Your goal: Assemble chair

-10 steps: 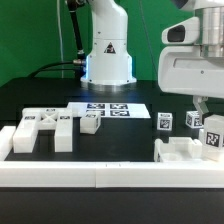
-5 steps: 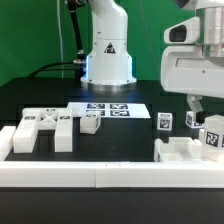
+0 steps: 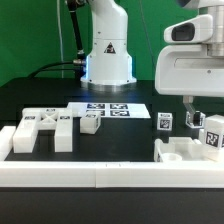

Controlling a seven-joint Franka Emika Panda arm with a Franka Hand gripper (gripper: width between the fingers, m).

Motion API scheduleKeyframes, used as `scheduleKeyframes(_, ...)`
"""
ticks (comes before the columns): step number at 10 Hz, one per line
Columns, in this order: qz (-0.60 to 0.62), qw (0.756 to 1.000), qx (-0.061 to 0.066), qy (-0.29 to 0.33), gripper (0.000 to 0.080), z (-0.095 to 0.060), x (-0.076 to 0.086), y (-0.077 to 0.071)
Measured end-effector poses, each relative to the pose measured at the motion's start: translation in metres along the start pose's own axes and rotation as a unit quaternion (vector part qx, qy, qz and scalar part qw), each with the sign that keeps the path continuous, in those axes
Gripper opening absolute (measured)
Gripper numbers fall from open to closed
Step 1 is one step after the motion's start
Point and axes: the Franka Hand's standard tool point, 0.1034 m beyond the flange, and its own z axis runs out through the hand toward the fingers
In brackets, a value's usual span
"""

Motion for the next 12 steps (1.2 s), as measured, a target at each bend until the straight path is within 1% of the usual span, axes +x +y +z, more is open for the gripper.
scheduleKeyframes(2, -0.092, 0.996, -0.006, -0.002, 0.0649, 0.0001, 0.0017, 0.0008)
scheduleKeyframes(4, -0.14, 0.99, -0.008, -0.002, 0.0649, 0.0019, 0.0011, 0.0014)
scheduleKeyframes(7, -0.261, 0.965, -0.015, -0.001, 0.0649, 0.0019, 0.0022, 0.0031)
scheduleKeyframes(8, -0.29, 0.957, -0.015, -0.002, 0.0649, 0.0019, 0.0027, 0.0042)
scheduleKeyframes(9, -0.299, 0.954, -0.015, -0.002, 0.0649, 0.0019, 0.0031, 0.0052)
scheduleKeyframes(11, -0.296, 0.955, -0.015, -0.002, 0.0391, 0.0021, 0.003, 0.0053)
scheduleKeyframes(12, -0.295, 0.956, -0.015, -0.002, 0.0391, 0.0021, 0.003, 0.0052)
